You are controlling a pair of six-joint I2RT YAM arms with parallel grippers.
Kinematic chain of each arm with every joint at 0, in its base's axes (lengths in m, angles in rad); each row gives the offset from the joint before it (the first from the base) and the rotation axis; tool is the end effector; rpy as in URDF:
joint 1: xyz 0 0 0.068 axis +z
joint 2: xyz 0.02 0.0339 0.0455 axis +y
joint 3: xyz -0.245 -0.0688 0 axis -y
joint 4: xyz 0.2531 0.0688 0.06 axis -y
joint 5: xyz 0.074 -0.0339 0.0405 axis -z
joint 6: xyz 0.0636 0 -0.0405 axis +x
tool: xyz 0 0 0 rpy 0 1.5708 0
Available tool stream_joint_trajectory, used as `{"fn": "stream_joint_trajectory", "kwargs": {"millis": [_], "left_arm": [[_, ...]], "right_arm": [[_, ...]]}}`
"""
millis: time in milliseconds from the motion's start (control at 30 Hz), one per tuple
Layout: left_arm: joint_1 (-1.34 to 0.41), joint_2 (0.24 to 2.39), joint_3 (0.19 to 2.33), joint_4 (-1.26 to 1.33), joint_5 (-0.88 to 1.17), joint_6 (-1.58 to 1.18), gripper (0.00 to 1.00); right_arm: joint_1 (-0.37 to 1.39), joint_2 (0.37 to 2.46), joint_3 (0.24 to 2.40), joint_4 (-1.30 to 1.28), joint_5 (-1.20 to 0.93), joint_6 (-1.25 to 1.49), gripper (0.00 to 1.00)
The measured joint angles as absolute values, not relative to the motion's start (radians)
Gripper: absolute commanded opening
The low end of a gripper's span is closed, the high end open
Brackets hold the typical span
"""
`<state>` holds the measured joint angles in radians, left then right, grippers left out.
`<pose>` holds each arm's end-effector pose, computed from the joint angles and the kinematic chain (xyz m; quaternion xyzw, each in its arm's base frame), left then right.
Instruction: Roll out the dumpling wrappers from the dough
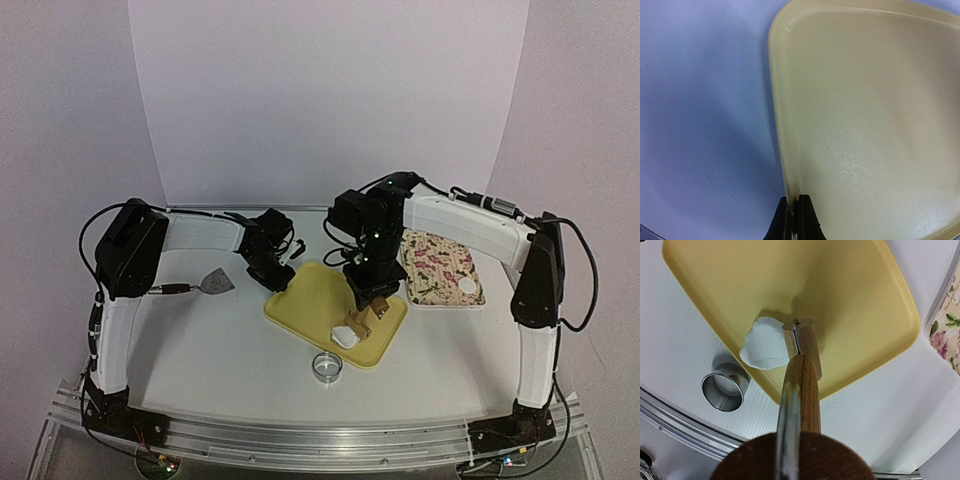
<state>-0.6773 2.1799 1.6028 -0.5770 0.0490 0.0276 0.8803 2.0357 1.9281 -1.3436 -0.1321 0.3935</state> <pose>0.3570 -0.2911 0.1009 0.3424 0.9162 -0.0887 0.1883 0.2510 0.3170 0.2289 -0.2439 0.9657 0.0884 0.0088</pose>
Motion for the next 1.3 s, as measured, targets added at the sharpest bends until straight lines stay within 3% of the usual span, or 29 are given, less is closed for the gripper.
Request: {"fn": "stream_joint_trajectory", "kwargs": {"millis": [433, 767, 1300], "left_arm": [[-0.677, 2.18, 1.603, -0.577, 0.049, 0.027, 0.0], [-0.677, 2.199, 1.631, -0.574, 0.053, 0.061, 0.0], [-0.677, 2.261, 1.728, -0.579, 0.053, 0.104, 0.0]], "right_arm": [[0.892, 2.062, 1.902, -1.345, -0.142, 0.411, 0.0], [0.893, 2.039, 2.018, -1.339, -0.107, 0.417, 0.0], [0.921, 1.962, 1.966, -1.353, -0.128, 0.416, 0.0]]}}
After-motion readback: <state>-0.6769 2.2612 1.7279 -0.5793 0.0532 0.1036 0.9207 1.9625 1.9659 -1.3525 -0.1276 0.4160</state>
